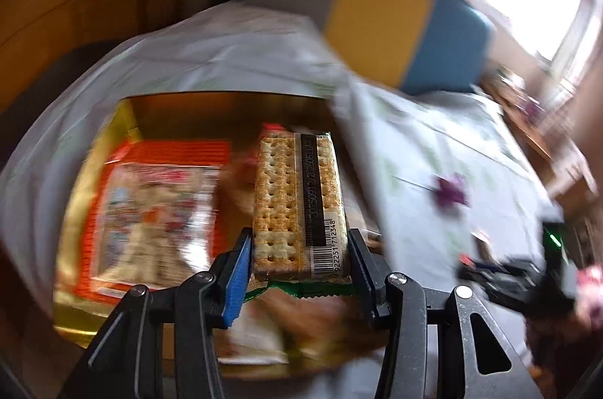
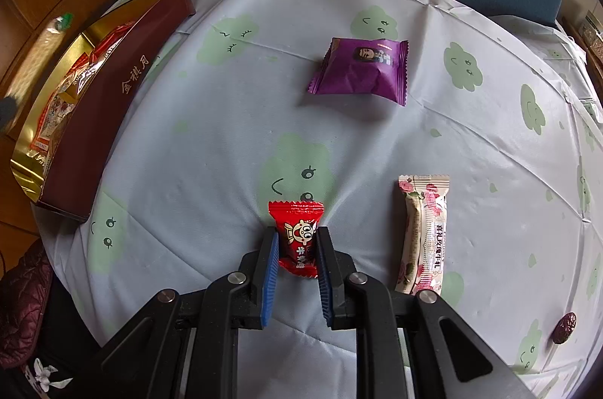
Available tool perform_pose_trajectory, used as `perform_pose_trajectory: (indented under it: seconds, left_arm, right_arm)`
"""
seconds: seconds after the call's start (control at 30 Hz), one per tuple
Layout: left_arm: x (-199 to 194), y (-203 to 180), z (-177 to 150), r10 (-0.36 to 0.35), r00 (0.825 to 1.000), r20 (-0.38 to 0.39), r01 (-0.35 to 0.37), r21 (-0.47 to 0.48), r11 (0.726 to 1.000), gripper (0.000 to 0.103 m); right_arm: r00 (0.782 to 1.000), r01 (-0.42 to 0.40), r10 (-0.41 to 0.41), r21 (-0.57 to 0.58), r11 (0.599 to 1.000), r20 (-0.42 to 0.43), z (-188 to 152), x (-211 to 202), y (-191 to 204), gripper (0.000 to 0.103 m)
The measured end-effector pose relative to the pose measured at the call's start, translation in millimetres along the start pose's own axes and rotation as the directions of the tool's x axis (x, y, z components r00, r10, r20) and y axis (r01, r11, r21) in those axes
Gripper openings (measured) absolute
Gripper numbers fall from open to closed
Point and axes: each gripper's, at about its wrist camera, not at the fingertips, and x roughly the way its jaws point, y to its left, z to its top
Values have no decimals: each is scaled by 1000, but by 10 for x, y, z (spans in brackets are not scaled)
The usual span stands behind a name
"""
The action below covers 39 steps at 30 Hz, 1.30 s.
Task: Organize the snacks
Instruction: 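Lower the cracker biscuit into the gold box and open the left tool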
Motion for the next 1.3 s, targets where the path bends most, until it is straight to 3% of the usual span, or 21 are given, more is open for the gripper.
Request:
perform_pose_trajectory:
  seconds: [0.17, 0.33, 0.5, 0.67, 0.9, 1.3]
  left_arm:
    - [194, 354, 204, 94, 995, -22, -96, -67, 993, 49]
    - [427, 472, 404, 166, 986, -27, -167, -55, 984, 49]
    - [656, 542, 466, 194, 979, -67, -195, -11, 981, 51]
    - [730, 603, 438, 215, 972, -89, -220, -41, 975, 58]
    - [517, 466, 293, 269, 963, 8, -269, 13, 963, 58]
    - [40, 209, -52, 180, 980, 89, -187, 71, 980, 58]
  right_arm:
    - [1000, 8, -8, -10, 1000, 0, -5, -8, 26, 19]
    - [1000, 12, -12, -15, 1000, 1, -7, -11, 45, 19]
    - [1000, 11, -11, -15, 1000, 1, -4, -7, 33, 19]
    - [1000, 13, -13, -17, 1000, 1, -4, -7, 39, 19]
    - [1000, 17, -17, -26, 1000, 1, 0, -4, 47, 19]
    - [1000, 24, -24, -32, 999, 5, 2, -13, 48, 19]
